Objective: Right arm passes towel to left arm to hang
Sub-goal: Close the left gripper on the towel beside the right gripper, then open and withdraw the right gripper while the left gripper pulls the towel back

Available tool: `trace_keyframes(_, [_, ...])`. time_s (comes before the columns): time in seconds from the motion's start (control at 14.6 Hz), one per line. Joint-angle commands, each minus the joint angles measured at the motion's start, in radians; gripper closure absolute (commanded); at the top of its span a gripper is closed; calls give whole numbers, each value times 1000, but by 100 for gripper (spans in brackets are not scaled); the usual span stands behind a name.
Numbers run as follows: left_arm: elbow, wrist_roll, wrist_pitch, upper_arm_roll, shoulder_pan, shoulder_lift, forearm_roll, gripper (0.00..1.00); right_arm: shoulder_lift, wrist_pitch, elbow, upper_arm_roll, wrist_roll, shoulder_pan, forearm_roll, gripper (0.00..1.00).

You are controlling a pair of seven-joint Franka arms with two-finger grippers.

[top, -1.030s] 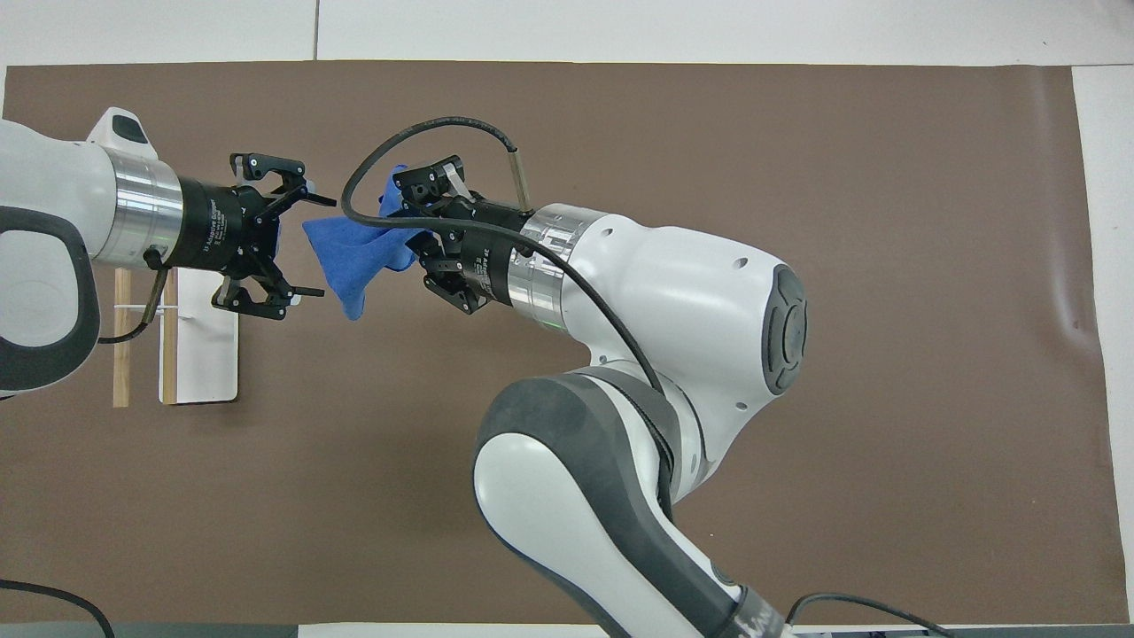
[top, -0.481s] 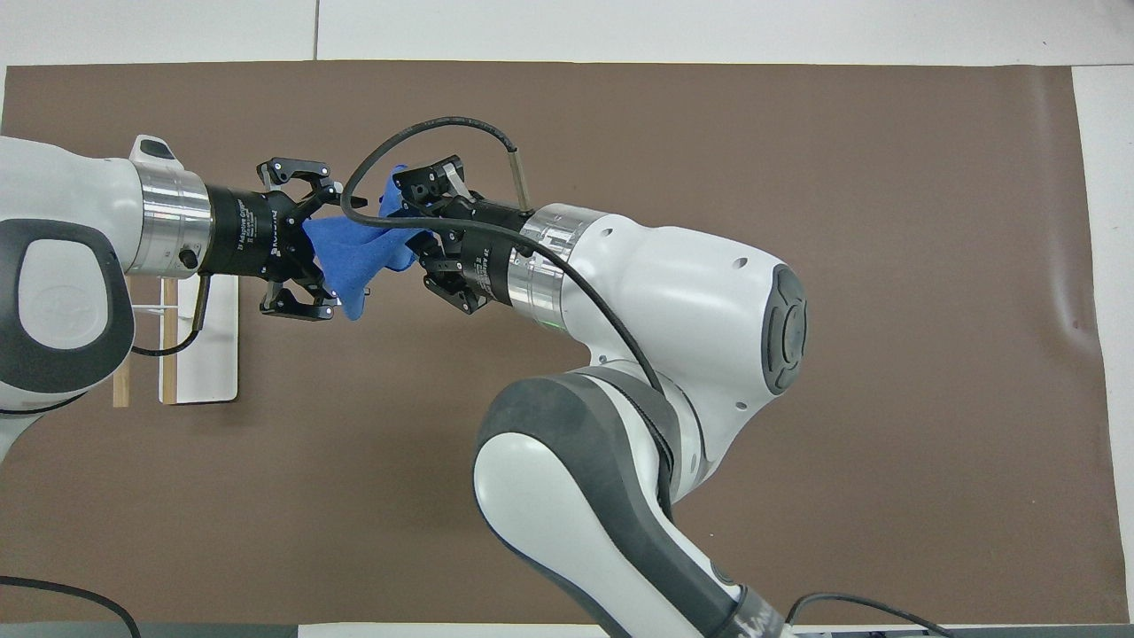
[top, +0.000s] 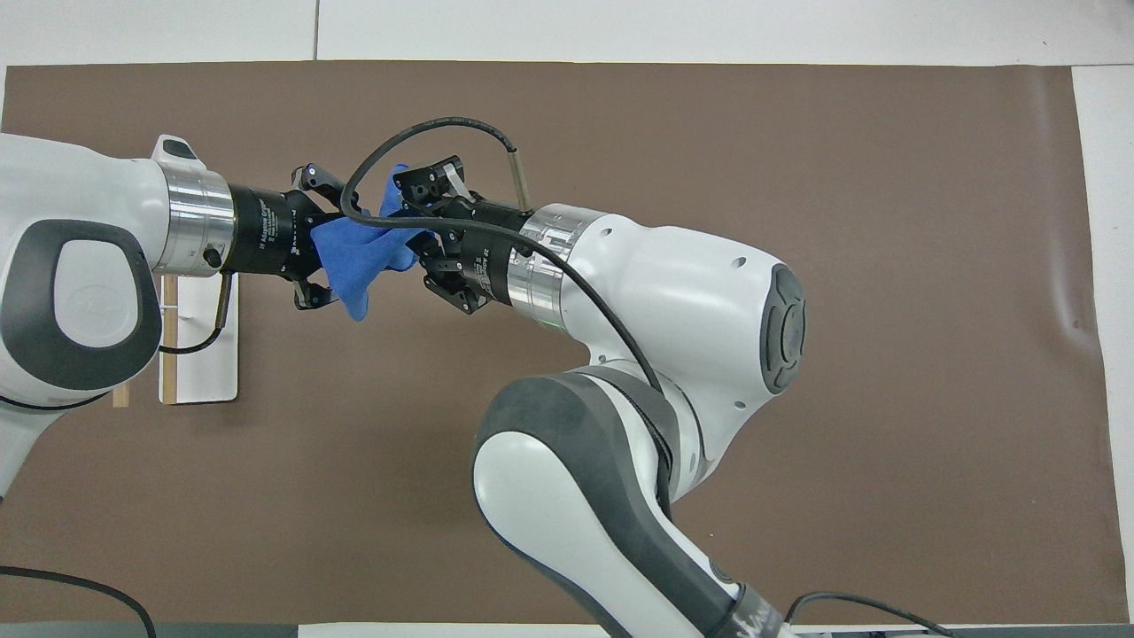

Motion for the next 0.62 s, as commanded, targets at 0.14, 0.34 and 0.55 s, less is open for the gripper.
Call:
trace_keyframes(0.14, [5, -4, -8, 12, 0, -31, 1, 100, 10, 13, 4, 6, -3, -7, 20, 100])
trace_keyframes(0.34, [15, 5, -7, 14, 3, -49, 70, 100, 10, 13, 6, 5, -3, -5, 19, 100])
trace_keyframes(0.55, [19, 4, 1, 14, 1, -70, 181, 100, 10, 15, 9, 5, -9, -5, 8, 75])
